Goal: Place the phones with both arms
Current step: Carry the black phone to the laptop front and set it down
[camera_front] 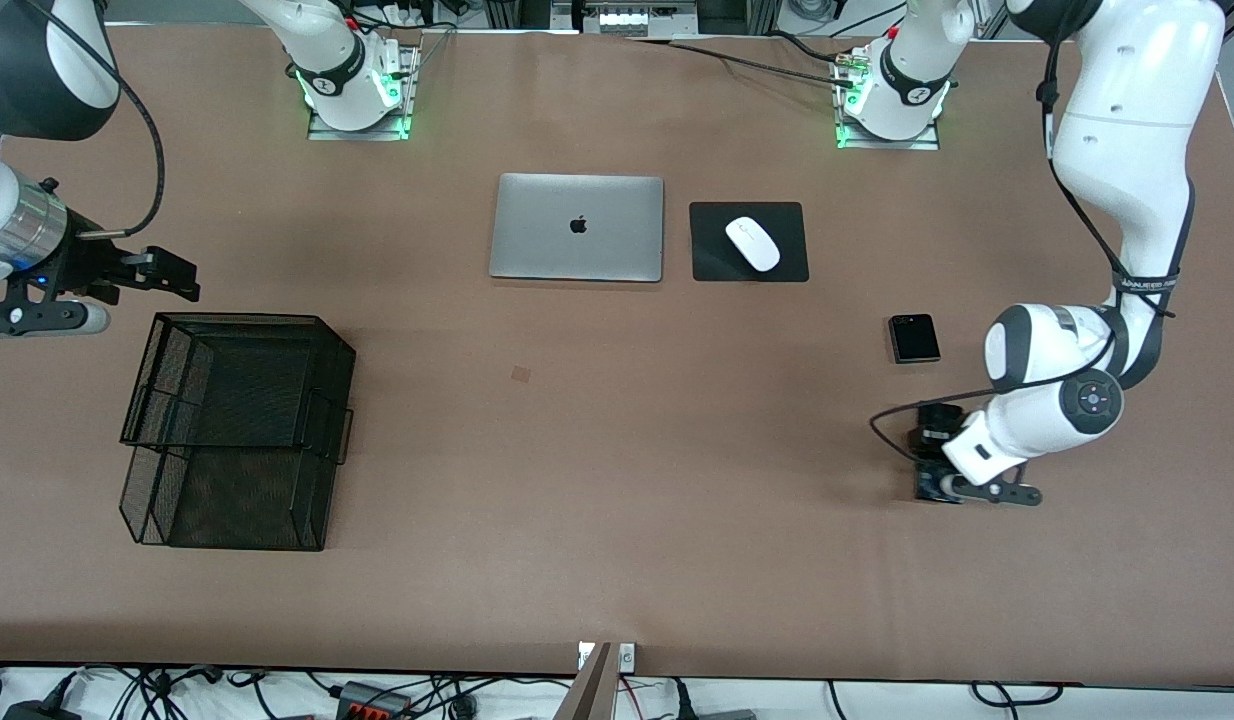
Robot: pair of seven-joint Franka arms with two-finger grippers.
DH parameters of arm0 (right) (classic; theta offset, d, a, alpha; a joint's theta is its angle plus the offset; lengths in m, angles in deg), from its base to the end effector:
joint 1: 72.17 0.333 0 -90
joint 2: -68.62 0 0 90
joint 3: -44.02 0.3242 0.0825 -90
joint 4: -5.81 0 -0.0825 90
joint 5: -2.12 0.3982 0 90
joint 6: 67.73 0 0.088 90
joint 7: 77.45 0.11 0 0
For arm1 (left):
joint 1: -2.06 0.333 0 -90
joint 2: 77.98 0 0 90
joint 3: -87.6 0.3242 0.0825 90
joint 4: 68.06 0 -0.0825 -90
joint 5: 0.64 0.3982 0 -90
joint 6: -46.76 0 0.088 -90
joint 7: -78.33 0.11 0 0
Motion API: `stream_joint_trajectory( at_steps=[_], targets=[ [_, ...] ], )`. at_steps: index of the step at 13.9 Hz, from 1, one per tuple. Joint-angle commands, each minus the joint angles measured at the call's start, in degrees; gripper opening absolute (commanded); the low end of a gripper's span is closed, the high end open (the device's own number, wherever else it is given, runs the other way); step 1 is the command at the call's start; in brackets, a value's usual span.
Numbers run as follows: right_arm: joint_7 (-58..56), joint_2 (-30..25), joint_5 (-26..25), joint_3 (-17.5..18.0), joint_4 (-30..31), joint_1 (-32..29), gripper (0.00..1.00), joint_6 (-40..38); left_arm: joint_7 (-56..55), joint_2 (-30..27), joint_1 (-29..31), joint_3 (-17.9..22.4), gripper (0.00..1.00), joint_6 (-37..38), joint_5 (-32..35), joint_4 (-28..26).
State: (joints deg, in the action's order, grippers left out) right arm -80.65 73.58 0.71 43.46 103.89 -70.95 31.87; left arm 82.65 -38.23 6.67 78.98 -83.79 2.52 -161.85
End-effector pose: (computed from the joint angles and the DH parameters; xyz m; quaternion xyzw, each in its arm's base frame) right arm 0.5980 0.0048 0.5243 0.9988 0.0361 -0.0303 0.0118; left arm 0.6983 -0.0357 0.2049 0.9966 -0.0749 -0.0218 0.0279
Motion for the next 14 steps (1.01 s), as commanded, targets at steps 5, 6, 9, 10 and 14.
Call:
stream_joint_trajectory(
  at_steps=[5, 6, 9, 10, 14],
  targets=[
    [0.04, 4.52, 0.36, 0.38, -0.43, 5.36, 1.00, 1.64, -19.48, 1.02, -11.51, -10.36, 0.26, 7.14, 0.35, 6.49],
    [0.04, 5.23, 0.36, 0.38, -0.43, 6.24, 1.00, 2.43, -23.53, 3.21, -14.16, -10.27, 0.26, 7.14, 0.44, 9.57],
    [0.65, 6.46, 0.45, 0.30, -0.43, 9.05, 1.00, 5.42, -32.86, 8.32, -20.76, -10.18, 0.26, 4.18, 0.44, 15.04],
    [1.96, 6.99, 0.62, 0.38, -0.52, 9.41, 1.00, 5.60, -34.36, 9.37, -22.69, -10.18, 0.26, 1.20, 0.36, 15.05],
    [3.64, 8.92, 0.71, 0.38, -0.61, 9.76, 1.00, 6.22, -42.09, 13.24, -29.56, -10.09, 0.29, -7.77, 0.44, 15.31]
  ],
)
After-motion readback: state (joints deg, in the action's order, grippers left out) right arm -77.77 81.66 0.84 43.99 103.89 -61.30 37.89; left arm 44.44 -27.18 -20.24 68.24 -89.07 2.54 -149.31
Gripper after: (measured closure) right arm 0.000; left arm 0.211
